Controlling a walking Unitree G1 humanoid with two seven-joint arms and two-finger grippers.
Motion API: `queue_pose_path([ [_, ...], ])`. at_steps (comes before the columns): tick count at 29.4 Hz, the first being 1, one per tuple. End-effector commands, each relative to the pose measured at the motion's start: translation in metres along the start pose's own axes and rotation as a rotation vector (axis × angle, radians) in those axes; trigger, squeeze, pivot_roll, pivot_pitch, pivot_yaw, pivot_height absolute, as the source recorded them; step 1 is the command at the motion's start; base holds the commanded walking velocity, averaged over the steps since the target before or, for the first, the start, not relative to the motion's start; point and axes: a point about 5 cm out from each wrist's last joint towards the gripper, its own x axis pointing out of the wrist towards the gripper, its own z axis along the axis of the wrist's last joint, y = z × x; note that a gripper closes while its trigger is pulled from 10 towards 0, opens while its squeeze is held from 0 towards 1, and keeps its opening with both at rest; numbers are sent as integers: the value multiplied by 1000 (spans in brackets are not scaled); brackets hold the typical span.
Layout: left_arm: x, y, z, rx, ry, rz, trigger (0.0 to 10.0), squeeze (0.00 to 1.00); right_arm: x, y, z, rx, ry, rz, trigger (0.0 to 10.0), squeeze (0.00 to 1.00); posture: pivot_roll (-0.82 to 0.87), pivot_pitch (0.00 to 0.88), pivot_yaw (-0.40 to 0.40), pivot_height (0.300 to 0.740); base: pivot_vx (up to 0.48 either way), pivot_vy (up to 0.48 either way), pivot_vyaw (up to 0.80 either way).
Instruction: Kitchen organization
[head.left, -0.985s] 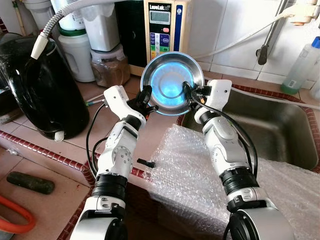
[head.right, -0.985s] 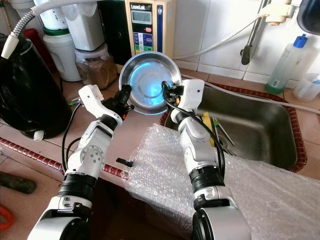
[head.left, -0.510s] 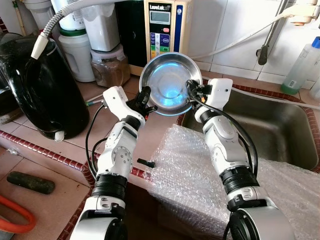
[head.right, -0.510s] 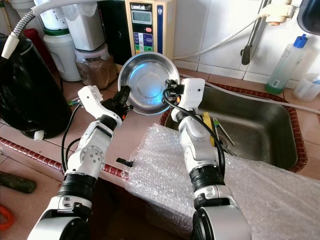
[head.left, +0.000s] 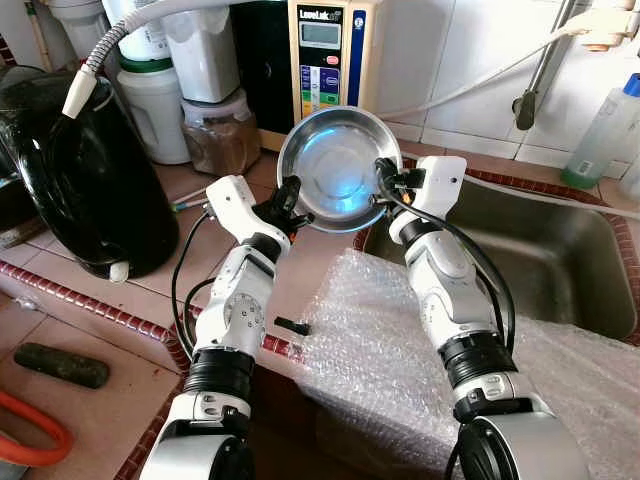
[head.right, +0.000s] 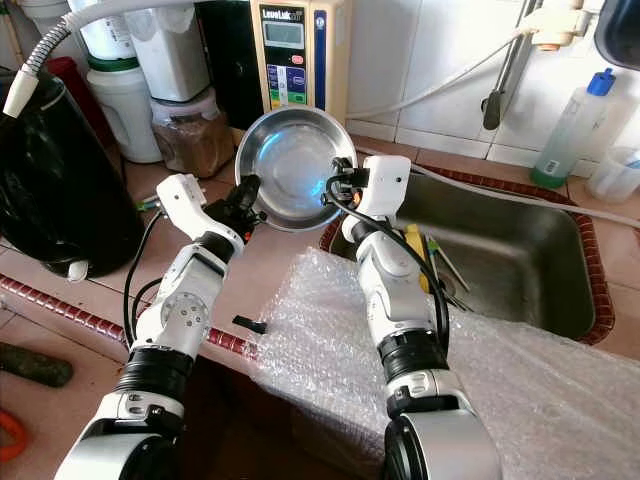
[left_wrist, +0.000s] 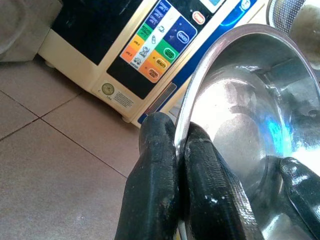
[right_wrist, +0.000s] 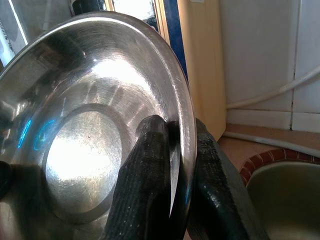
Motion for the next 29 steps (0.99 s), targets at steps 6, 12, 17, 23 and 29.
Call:
queue_pose_path([
  [6,2,-30,-8,44,39,-165,10000,1000,0,-10,-4,-9,33,-67,0,0,62,0,46,740,0,0,0],
  [12,2,-29,-10,62,42,-147,10000,1000,2,-7,1,1,6,-58,0,0,60,0,50,740,0,0,0],
  [17,0,-33,-14,95,89,-197,10000,1000,0,-12,0,-32,9,-79,0,0,60,0,49,740,0,0,0],
  [23,-3,-26,-19,236,110,-208,10000,1000,-4,-32,-4,-81,29,-187,0,0,71,0,48,740,0,0,0],
  [29,-10,-18,-31,300,183,-204,10000,1000,-9,-41,-9,-93,46,-235,0,0,72,0,50,740,0,0,0],
])
